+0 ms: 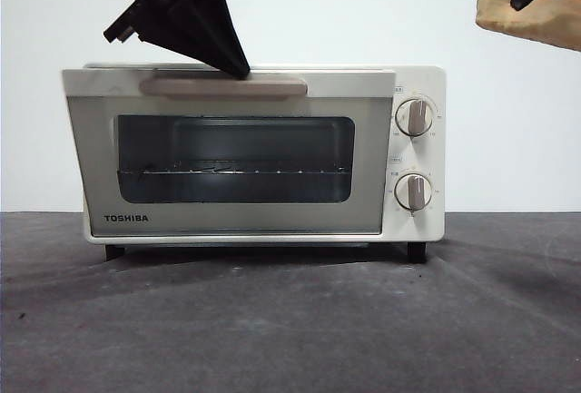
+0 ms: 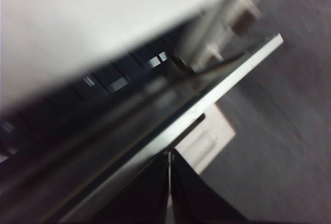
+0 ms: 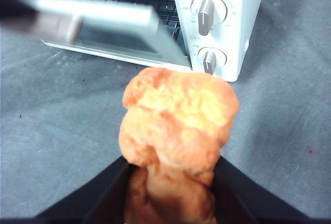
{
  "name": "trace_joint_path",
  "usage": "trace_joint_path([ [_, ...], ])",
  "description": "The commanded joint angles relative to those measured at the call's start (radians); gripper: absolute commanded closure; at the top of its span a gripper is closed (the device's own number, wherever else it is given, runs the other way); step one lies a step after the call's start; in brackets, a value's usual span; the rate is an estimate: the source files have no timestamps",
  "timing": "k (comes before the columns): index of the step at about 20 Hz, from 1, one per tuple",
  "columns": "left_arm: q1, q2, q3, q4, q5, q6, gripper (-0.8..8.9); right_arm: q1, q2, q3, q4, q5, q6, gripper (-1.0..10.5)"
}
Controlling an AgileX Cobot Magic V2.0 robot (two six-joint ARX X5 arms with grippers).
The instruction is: The left arm flap open the oven, the right arm pick bread and place it into oven, the left arm flap close the oven
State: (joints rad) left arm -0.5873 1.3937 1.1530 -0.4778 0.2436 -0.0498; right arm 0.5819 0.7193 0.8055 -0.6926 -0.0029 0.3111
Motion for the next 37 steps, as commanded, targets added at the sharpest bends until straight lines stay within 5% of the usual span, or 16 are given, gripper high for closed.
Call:
trace_joint_path([
  [1, -0.024, 0.043, -0.013, -0.093, -0.028, 0.008, 7.98, 0.008, 0.003, 0.018, 0.009, 0.003, -0.010, 7.5],
  [15, -0.107, 0.043, -0.013, -0.327, -0.027, -0.022, 7.98, 0.008, 0.003, 0.018, 0.010, 0.003, -0.024, 7.5],
  [23, -0.085, 0.016, -0.013, -0.308, -0.028, -0.022, 7.98, 0.008, 0.005, 0.018, 0.009, 0.000, -0.024, 7.5],
  [30, 0.043, -0.227, -0.034, -0.303, -0.067, -0.031, 7.98, 0.010, 0.040, 0.018, 0.013, -0.032, -0.021, 7.5],
  [37, 0.135, -0.587, -0.259, -0.343, -0.067, -0.063, 7.98, 0.058, 0.178, 0.018, 0.161, -0.140, 0.041, 7.5],
])
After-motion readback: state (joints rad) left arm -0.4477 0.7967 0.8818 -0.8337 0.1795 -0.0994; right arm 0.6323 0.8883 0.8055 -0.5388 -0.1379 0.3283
